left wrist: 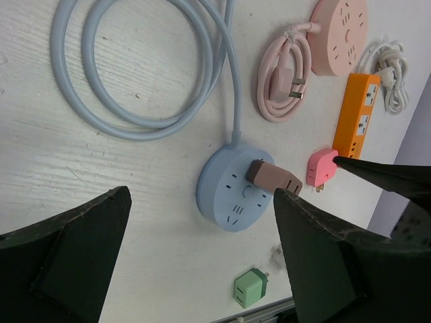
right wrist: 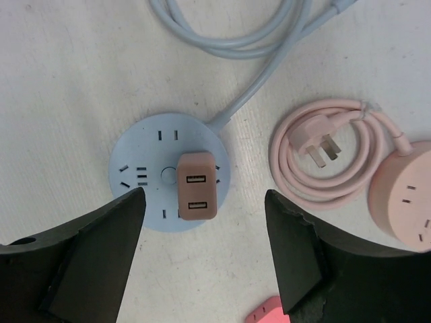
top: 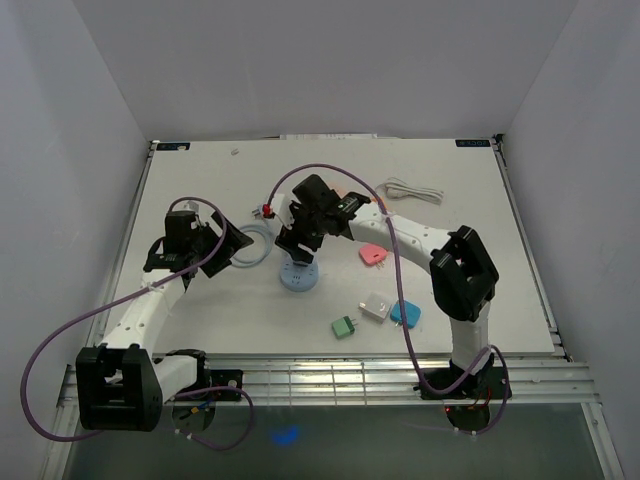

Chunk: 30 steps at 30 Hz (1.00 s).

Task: Insert the plug

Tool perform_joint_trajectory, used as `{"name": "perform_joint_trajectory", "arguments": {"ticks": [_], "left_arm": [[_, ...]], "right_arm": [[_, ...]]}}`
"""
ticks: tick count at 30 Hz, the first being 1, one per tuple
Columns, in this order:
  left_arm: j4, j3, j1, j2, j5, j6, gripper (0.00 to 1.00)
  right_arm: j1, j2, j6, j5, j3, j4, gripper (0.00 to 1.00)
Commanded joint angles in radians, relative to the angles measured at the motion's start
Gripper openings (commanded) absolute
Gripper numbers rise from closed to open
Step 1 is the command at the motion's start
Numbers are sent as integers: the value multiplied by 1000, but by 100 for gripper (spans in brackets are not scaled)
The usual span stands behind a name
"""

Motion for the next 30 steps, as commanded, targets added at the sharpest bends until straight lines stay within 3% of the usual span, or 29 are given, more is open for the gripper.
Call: {"name": "perform_joint_trajectory", "arguments": {"ticks": [1, 5, 10, 20, 26, 30], "left_arm": [[-5, 26, 4, -28, 27, 35, 98], [-3, 21, 4, -35, 50, 52, 98], [14, 13, 4, -71, 136, 102, 98], [-9, -5, -30, -150, 234, 115, 98], [-42, 44, -253, -119, 105, 102, 98], [-36, 56, -389, -81, 33, 70, 98]], "right_arm": [[-3, -91, 40, 24, 2, 5, 77], [-15, -174, 115, 50, -99, 29, 85], [-29, -358, 201, 136, -344, 103, 96], [-69, -686, 456, 188, -719, 207, 95], [-71, -775, 617, 181, -788, 164, 92], [-75, -821, 700, 371, -785, 134, 93]]}}
